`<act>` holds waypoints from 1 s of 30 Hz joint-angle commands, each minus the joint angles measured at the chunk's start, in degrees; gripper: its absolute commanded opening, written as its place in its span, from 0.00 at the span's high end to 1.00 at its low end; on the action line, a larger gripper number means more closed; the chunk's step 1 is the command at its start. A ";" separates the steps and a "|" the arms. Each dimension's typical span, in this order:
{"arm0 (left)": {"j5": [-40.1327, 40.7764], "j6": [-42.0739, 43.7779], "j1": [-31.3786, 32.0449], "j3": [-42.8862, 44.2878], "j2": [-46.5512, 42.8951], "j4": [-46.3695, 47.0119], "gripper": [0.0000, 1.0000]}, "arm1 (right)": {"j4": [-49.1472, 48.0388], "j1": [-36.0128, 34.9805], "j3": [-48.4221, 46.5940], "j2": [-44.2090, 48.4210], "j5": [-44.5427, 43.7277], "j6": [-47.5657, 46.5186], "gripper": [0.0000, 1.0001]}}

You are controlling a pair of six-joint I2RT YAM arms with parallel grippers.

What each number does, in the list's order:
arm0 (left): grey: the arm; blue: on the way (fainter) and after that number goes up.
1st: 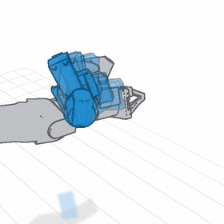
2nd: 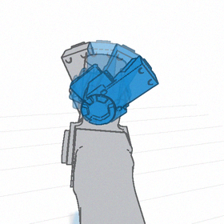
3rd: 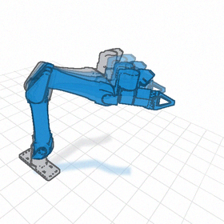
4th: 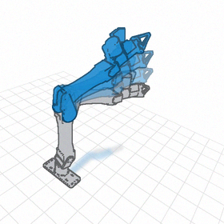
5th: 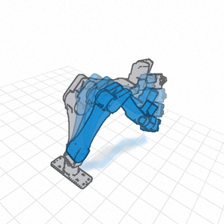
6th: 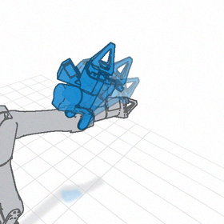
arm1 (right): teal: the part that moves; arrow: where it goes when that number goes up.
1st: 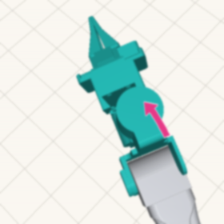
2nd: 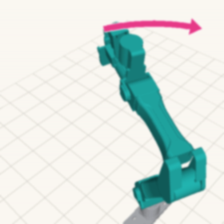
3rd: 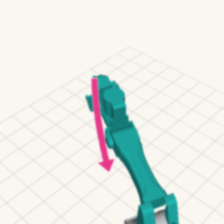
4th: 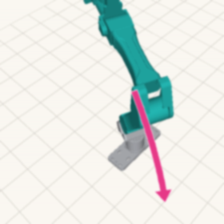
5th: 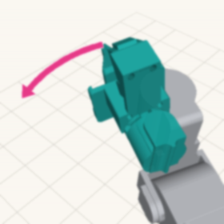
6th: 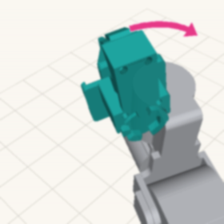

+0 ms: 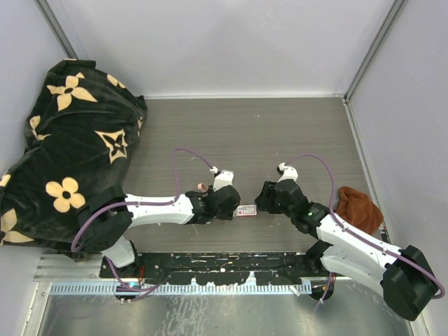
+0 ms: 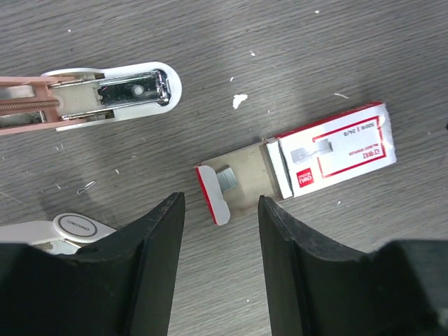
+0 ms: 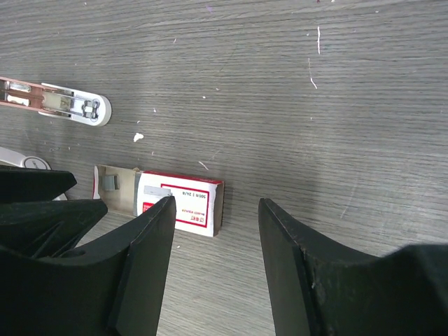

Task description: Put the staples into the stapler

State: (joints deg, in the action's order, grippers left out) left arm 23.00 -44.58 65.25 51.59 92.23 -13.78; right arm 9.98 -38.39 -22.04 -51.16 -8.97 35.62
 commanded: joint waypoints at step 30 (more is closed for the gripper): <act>2.36 -1.38 0.40 0.95 1.55 0.40 0.74 | -1.76 0.36 0.03 0.62 -1.04 1.50 0.43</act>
State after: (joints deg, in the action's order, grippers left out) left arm 24.40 -45.60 65.30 51.59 95.26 -14.26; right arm 10.00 -38.33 -21.82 -50.98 -8.97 36.42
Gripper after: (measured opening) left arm 0.278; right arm 0.569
